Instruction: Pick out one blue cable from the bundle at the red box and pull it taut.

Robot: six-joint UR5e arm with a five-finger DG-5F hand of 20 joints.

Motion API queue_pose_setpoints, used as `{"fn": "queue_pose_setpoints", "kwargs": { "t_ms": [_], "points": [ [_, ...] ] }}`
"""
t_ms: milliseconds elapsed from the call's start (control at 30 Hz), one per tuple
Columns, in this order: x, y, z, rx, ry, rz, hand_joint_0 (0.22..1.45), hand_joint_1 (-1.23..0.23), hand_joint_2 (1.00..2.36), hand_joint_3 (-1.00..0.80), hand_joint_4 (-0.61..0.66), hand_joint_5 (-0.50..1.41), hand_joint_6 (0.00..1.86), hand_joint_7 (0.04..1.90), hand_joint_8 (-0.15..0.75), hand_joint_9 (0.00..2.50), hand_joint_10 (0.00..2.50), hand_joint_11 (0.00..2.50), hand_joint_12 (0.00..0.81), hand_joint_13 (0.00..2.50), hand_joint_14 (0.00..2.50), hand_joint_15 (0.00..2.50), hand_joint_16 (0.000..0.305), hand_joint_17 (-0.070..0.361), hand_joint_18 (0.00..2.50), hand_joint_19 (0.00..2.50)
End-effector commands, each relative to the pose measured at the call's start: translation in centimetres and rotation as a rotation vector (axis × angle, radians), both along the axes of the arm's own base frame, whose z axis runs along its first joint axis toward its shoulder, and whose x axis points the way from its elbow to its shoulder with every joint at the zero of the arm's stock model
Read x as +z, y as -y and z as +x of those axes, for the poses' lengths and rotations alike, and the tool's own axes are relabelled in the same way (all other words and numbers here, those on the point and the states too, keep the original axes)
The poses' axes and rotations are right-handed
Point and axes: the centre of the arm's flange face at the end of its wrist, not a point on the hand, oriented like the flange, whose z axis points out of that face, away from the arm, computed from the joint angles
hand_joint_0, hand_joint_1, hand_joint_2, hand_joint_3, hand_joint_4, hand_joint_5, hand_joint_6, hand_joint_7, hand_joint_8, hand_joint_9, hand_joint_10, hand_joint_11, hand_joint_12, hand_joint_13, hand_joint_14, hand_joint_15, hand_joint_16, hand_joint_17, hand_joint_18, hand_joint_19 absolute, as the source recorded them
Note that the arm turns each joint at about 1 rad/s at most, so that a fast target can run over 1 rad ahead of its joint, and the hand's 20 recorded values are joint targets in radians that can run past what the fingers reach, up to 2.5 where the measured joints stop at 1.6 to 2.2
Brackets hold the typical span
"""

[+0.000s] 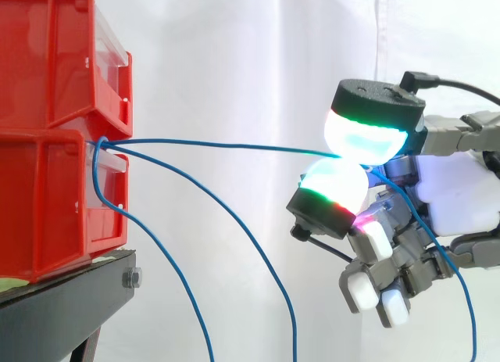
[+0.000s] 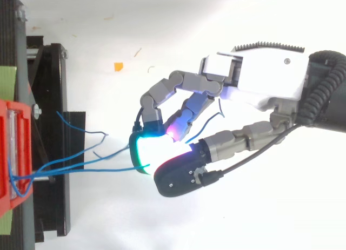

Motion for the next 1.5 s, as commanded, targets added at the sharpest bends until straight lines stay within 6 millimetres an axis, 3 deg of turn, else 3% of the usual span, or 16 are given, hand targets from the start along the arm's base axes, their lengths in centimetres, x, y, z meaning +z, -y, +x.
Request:
{"fn": "queue_pose_setpoints", "kwargs": {
  "t_ms": [0, 333, 1467],
  "points": [
    [-0.02, -0.12, -0.02, -0.005, 0.009, 0.055, 0.75, -0.83, 1.03, -0.15, -0.21, -0.16, 0.97, 1.23, 0.181, 1.02, 0.02, 0.58, 0.253, 0.82, 0.02, 0.48, 0.034, 0.077, 0.72, 0.66],
    [0.07, -0.28, 0.27, -0.006, 0.034, 0.079, 0.80, -0.81, 1.02, -0.29, -0.24, -0.16, 0.98, 1.29, 0.180, 1.04, 0.02, 0.59, 0.254, 0.82, 0.02, 0.49, 0.032, 0.072, 0.71, 0.70],
    [0.22, -0.42, 0.46, 0.000, 0.047, 0.053, 0.77, -0.80, 1.02, -0.29, -0.25, -0.17, 0.98, 1.24, 0.153, 1.16, 0.02, 0.62, 0.244, 0.88, 0.02, 0.50, 0.036, 0.081, 0.74, 0.61]
  ]
}}
